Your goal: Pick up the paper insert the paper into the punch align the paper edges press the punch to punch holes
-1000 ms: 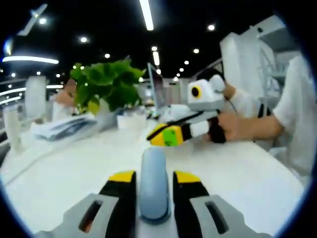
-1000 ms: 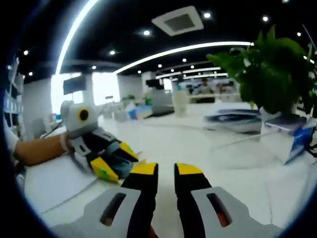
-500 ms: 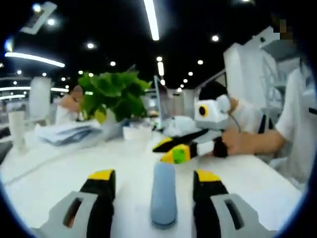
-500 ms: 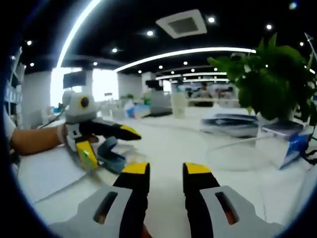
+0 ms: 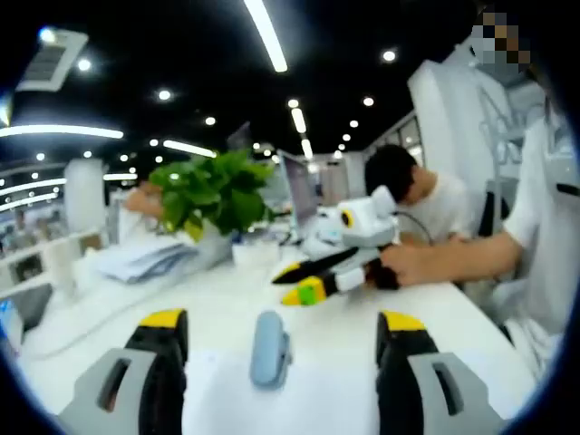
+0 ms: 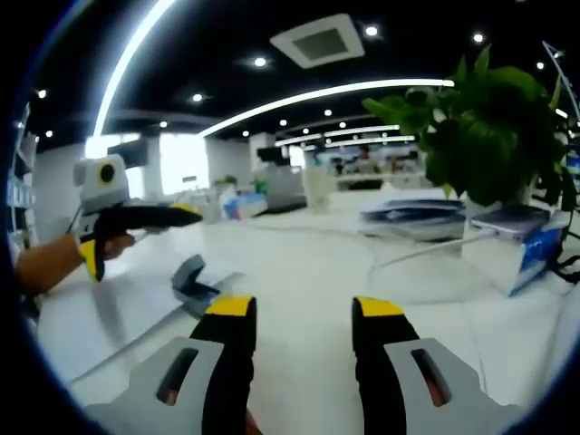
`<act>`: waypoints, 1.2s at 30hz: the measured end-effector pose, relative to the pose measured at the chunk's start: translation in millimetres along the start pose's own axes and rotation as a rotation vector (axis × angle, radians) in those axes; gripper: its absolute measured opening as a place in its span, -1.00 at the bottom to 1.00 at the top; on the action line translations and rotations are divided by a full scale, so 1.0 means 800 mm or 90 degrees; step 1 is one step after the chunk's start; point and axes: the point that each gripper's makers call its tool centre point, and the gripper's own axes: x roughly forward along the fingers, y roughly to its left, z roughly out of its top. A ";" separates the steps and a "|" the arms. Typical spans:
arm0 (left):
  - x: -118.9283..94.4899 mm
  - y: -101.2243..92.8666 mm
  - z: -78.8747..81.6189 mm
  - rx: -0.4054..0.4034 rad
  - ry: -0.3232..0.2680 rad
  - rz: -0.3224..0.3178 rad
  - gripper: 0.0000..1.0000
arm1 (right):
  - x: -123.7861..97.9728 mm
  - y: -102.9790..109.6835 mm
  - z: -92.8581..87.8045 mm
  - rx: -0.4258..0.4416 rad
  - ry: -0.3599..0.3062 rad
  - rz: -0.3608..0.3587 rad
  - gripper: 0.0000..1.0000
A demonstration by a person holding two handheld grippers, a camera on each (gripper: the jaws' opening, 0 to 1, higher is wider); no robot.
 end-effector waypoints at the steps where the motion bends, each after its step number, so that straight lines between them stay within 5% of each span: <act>1: -0.012 0.002 -0.007 -0.010 0.003 0.009 0.70 | 0.000 0.000 0.000 -0.001 0.000 -0.002 -0.04; 9: -0.081 -0.006 -0.058 -0.052 0.030 0.040 0.69 | -0.001 0.004 0.001 -0.007 -0.003 0.002 -0.03; 15: -0.087 -0.010 -0.082 -0.046 0.069 0.039 0.61 | -0.002 0.005 -0.001 -0.019 -0.002 -0.002 0.00; 30: -0.082 -0.014 -0.095 -0.041 0.097 0.032 0.57 | -0.002 0.003 0.002 -0.019 -0.009 0.001 0.00; 36: -0.081 -0.016 -0.095 -0.045 0.095 0.032 0.57 | -0.011 0.001 0.029 0.114 -0.088 0.058 -0.09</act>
